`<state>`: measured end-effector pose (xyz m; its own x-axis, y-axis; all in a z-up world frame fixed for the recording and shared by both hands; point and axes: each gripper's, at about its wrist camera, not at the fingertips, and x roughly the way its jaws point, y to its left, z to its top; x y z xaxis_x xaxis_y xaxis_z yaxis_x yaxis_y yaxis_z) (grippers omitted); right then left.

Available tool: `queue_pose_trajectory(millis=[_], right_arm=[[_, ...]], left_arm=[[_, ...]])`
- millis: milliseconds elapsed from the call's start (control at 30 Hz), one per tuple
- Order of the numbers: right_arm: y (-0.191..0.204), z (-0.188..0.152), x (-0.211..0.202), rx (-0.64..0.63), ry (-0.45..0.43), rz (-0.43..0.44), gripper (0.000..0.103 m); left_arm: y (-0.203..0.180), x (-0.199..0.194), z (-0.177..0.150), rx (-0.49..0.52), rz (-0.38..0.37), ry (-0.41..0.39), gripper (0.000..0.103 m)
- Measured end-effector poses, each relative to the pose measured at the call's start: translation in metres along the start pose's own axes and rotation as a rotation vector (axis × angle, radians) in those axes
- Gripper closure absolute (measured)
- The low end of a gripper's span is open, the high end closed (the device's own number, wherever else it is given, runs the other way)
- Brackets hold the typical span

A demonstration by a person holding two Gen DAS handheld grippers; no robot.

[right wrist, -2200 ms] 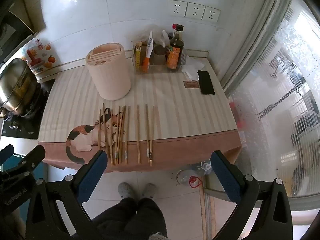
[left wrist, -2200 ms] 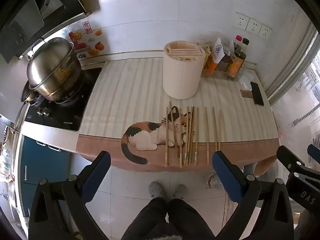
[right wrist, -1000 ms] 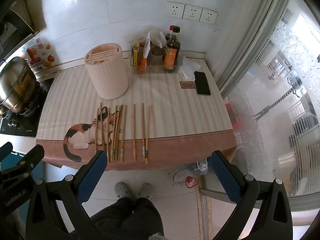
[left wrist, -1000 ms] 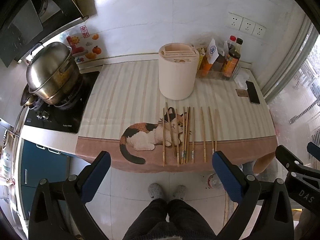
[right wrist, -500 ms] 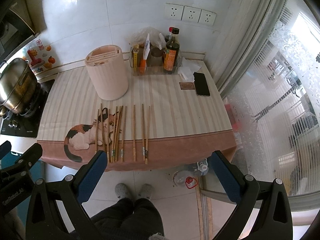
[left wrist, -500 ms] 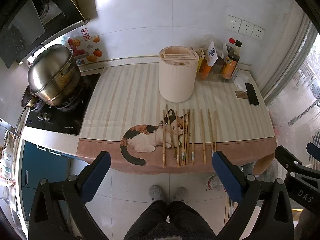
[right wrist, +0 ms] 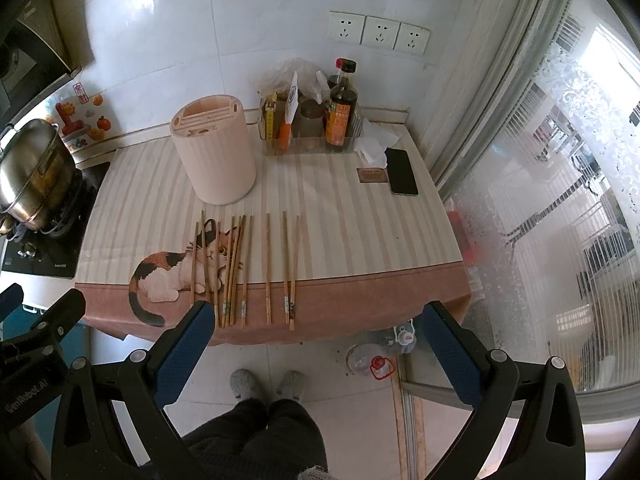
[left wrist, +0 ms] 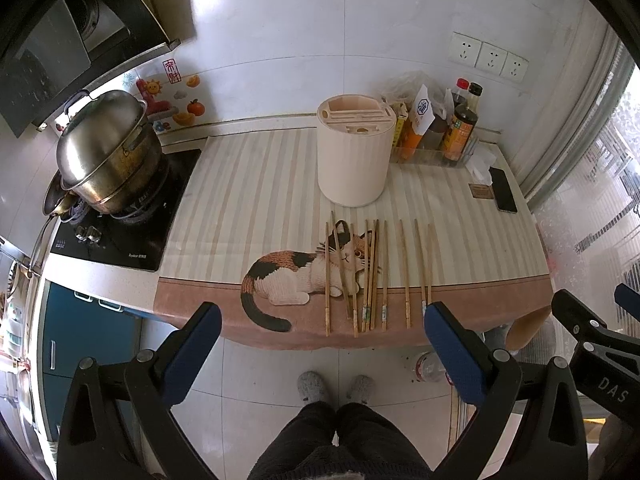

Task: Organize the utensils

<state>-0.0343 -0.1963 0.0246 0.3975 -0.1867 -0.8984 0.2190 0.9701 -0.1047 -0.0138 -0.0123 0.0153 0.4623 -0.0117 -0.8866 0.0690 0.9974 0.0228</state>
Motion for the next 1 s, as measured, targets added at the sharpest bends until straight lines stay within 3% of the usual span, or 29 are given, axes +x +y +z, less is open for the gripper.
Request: queue_pose_trajectory(millis=[1000], right_arm=[[-0.001, 0.006, -0.003, -0.008, -0.026, 0.010, 0.000]], left_arm=[[0.000, -0.002, 0.003, 0.000, -0.008, -0.001, 0.000]])
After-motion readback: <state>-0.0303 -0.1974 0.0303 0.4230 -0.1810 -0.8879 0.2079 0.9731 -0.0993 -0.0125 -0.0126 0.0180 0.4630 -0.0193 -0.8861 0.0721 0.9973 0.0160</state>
